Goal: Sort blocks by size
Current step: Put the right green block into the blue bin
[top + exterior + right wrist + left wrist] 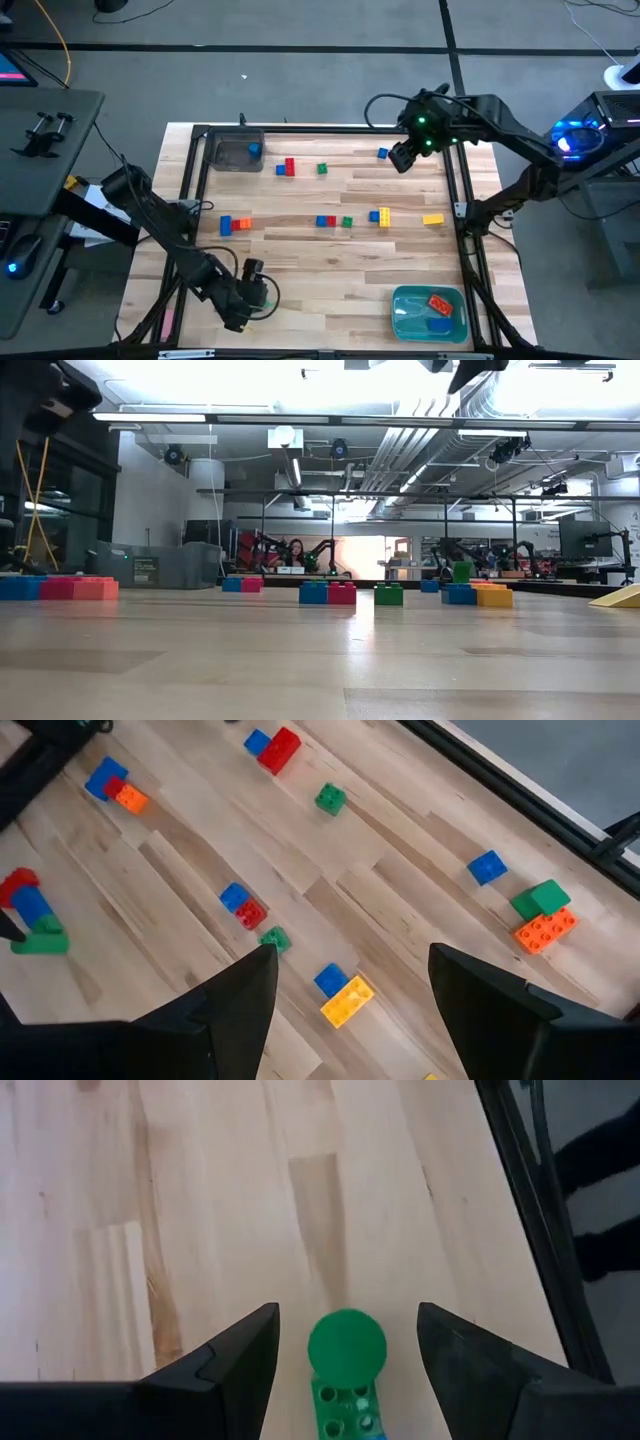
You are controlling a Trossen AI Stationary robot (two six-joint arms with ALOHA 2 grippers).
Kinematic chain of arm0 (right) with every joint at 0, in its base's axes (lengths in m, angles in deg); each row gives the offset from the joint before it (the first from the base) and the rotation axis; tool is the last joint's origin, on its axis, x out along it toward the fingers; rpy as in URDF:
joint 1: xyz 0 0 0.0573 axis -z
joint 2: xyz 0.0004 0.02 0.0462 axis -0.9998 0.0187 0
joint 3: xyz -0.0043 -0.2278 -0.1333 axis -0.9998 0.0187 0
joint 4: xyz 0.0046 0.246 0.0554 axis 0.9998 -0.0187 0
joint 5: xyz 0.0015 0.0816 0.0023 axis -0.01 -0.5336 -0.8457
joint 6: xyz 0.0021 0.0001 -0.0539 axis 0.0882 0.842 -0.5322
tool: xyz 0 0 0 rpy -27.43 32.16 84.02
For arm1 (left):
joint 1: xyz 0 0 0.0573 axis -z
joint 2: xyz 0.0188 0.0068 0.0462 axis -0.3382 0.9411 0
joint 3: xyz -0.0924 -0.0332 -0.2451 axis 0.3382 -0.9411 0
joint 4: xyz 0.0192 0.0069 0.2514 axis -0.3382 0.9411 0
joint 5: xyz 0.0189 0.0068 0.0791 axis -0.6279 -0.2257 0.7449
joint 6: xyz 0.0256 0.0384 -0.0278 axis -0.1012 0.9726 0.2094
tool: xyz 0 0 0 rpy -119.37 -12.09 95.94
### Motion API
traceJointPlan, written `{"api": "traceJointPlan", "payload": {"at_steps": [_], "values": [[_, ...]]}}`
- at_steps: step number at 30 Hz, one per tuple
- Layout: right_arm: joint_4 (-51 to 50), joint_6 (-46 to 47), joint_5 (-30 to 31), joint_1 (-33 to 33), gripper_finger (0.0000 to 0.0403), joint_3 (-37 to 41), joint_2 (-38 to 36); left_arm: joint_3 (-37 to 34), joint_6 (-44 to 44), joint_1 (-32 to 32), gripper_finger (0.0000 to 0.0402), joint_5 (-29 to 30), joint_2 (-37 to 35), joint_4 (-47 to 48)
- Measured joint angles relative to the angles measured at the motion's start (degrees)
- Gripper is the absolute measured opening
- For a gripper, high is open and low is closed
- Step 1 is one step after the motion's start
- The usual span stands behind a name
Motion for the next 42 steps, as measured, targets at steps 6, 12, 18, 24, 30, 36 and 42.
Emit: {"api": "traceJointPlan", "payload": {"at_steps": [6, 12, 18, 24, 30, 36, 42], "values": [[0.0, -1.5, 0.0, 0.0, 0.0256, 0.0, 0.1, 0.0, -2.5, -0.5, 0.0223, -0.8, 2.8, -0.6], [-0.9, -2.3, 0.0, 0.0, 0.0256, 0.0, -0.2, 0.0, -4.3, -0.9, 0.0223, -1.7, 6.8, -2.0], [-1.4, -3.2, 0.0, 0.0, 0.0256, 0.0, -0.2, 0.0, -7.1, -1.6, 0.0221, -3.9, 8.6, -1.8], [-1.9, -3.3, 0.0, 0.0, 0.0256, 0.0, -0.3, 0.0, -7.6, -1.6, 0.0138, -3.4, 8.6, -1.9], [-2.5, -2.9, 0.0, 0.0, 0.0256, 0.0, -3.1, 0.0, -7.4, -2.9, 0.0097, -5.5, 7.2, -1.5], [-2.2, 1.4, -0.1, 0.0, 0.0256, 0.0, -10.0, 0.1, 3.3, -10.4, 0.0097, 5.7, -2.7, -2.1], [-1.7, 8.2, 3.5, 0.0, 0.0256, -0.1, -17.1, 0.1, 22.6, -26.5, 0.0097, 14.7, -9.5, -22.6]]}}
